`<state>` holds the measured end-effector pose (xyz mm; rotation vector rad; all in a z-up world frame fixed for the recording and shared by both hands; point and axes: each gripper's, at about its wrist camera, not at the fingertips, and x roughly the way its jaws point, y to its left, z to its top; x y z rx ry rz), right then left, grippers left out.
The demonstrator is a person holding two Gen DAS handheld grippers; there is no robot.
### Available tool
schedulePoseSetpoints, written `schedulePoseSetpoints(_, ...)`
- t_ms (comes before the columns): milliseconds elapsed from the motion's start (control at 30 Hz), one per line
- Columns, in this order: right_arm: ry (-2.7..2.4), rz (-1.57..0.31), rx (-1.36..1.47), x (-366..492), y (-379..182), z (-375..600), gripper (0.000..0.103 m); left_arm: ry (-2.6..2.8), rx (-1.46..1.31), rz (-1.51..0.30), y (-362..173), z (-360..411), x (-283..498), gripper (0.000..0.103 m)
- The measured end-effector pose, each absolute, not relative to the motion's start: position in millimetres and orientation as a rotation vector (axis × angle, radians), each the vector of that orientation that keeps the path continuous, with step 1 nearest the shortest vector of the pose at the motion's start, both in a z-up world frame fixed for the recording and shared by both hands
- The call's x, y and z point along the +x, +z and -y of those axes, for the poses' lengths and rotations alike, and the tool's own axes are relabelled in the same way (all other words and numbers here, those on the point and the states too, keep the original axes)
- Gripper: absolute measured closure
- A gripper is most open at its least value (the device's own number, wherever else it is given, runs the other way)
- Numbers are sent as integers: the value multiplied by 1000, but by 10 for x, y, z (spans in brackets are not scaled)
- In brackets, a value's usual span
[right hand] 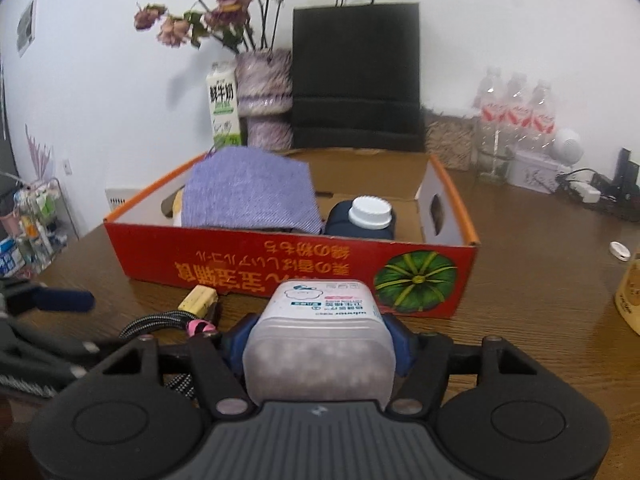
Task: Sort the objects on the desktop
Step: 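Grasp and lift the braided cable with the left gripper while the right lifts the tub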
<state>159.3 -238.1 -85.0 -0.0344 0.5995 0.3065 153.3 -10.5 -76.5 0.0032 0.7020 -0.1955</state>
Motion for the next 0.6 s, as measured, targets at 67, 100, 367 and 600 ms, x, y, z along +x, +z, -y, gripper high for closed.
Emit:
schedulePoseSetpoints(67,304,-587,-37,1548,-829,2430,38,-196,22,-721,-810,193,1558,0)
schedulePoseSetpoints(100,302,-582,-38,1511,-826,2455,38,-195,35,-734,-840,231,1567,0)
schedulePoseSetpoints(367,306,-579,-22,1349,-871,2584,38,-162,91,-747,-1038,373,1598,1)
schedulePoseSetpoints(600,332,-548,-19,1253,-815,2585,38,-169,21,-724,-985,249,1513,13)
